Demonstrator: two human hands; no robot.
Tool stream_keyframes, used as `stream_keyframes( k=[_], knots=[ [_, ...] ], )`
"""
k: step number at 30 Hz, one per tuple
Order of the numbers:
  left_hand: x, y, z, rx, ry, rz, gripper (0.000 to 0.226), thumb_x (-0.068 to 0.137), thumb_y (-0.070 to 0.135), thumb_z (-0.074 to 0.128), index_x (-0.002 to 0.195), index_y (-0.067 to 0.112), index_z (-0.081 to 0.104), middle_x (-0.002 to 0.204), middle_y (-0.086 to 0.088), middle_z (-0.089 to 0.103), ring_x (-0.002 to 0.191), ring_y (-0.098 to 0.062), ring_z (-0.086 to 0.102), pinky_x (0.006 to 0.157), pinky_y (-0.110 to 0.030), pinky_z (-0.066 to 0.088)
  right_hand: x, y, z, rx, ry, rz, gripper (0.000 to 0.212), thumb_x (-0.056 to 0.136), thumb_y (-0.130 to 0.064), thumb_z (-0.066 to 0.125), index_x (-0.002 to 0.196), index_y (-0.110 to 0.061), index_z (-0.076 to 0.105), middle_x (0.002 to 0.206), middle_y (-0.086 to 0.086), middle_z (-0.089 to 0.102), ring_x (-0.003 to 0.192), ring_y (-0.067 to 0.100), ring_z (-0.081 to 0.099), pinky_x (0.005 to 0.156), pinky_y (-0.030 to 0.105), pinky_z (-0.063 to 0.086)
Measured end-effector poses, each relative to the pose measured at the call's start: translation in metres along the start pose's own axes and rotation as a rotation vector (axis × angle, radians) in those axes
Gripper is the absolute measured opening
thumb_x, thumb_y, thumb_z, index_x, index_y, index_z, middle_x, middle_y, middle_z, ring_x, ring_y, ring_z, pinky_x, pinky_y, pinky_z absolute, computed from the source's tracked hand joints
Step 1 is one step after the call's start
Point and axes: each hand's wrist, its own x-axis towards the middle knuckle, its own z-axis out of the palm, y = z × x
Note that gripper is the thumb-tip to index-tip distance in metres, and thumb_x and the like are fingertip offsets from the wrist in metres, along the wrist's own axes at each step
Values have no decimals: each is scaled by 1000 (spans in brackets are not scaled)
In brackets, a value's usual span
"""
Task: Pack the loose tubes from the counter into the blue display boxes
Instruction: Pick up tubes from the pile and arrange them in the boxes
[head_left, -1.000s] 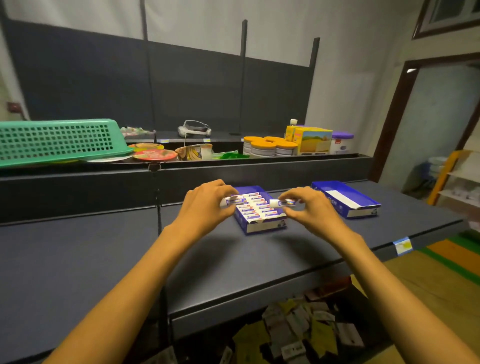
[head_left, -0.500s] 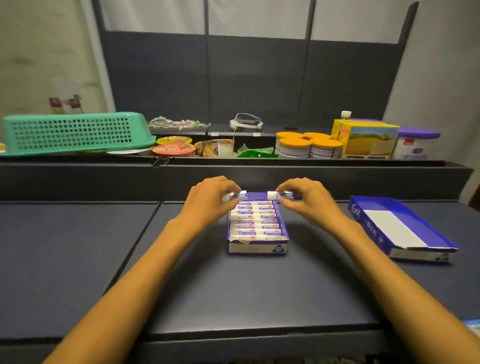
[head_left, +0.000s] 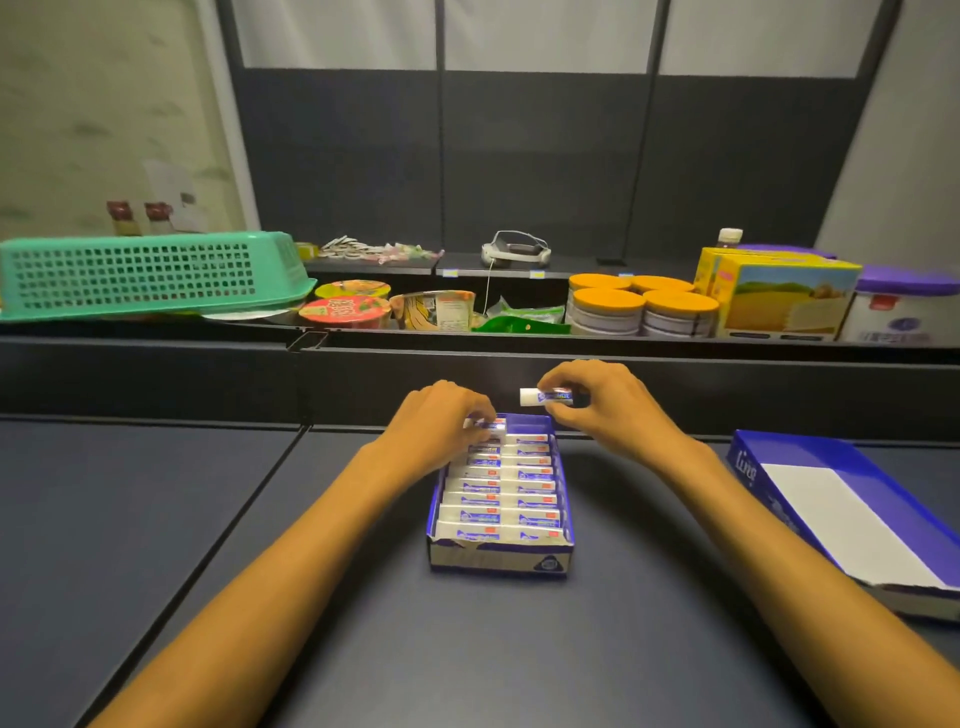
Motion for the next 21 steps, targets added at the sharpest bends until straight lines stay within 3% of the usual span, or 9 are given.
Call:
stream_keyframes(
  k=[6, 21],
  knots=[
    [5, -3, -1, 10, -50, 41, 27, 90, 32, 64, 116, 25, 68, 116, 4, 68, 105, -14, 61, 80, -28, 49, 5, 0, 4, 10, -7, -5, 22, 88, -26, 68, 110, -24, 66, 106, -8, 65, 88, 4, 54, 66, 14, 39],
    [8, -5, -2, -18, -149, 31, 26, 88, 28, 67, 112, 19, 70, 115, 2, 68, 105, -16, 62, 90, -35, 52, 0, -6, 12, 13, -90, 61, 26, 87, -31, 69, 112, -26, 64, 112, -6, 66, 100, 9, 58, 78, 25, 52]
  ],
)
